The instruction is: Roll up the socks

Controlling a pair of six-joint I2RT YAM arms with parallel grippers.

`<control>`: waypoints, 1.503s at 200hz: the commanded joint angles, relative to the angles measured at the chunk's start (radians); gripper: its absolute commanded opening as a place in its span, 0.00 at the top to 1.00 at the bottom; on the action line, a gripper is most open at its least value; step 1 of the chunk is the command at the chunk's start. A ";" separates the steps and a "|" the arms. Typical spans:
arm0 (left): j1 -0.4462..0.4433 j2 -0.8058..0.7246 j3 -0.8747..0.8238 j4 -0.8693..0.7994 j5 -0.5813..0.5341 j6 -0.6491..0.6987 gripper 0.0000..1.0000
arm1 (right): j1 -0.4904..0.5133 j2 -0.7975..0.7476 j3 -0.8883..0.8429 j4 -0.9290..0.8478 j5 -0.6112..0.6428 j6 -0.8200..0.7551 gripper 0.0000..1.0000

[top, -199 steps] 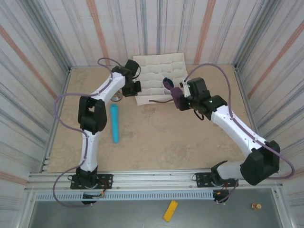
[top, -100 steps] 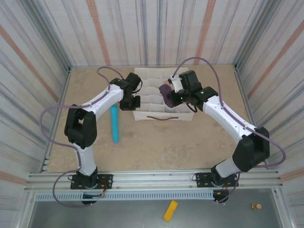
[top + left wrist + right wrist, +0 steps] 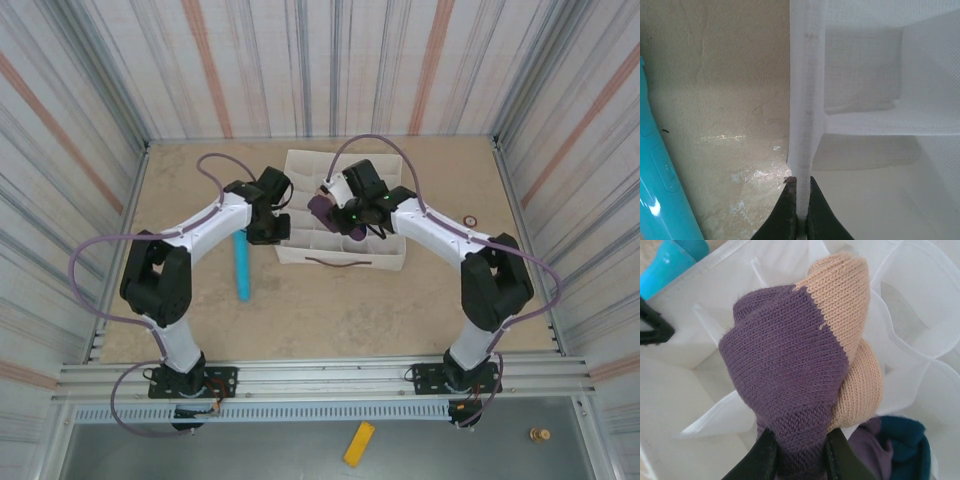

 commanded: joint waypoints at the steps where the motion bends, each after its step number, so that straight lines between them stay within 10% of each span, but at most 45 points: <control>1: -0.007 -0.019 -0.036 -0.003 -0.007 0.003 1.00 | 0.000 0.027 -0.005 0.119 0.044 -0.043 1.00; 140: -0.009 0.019 -0.029 0.012 0.008 -0.026 1.00 | 0.016 -0.053 -0.290 0.264 0.141 -0.113 1.00; 300: -0.008 0.073 0.041 -0.008 0.034 -0.023 1.00 | 0.027 0.477 0.266 -0.567 0.027 -0.073 1.00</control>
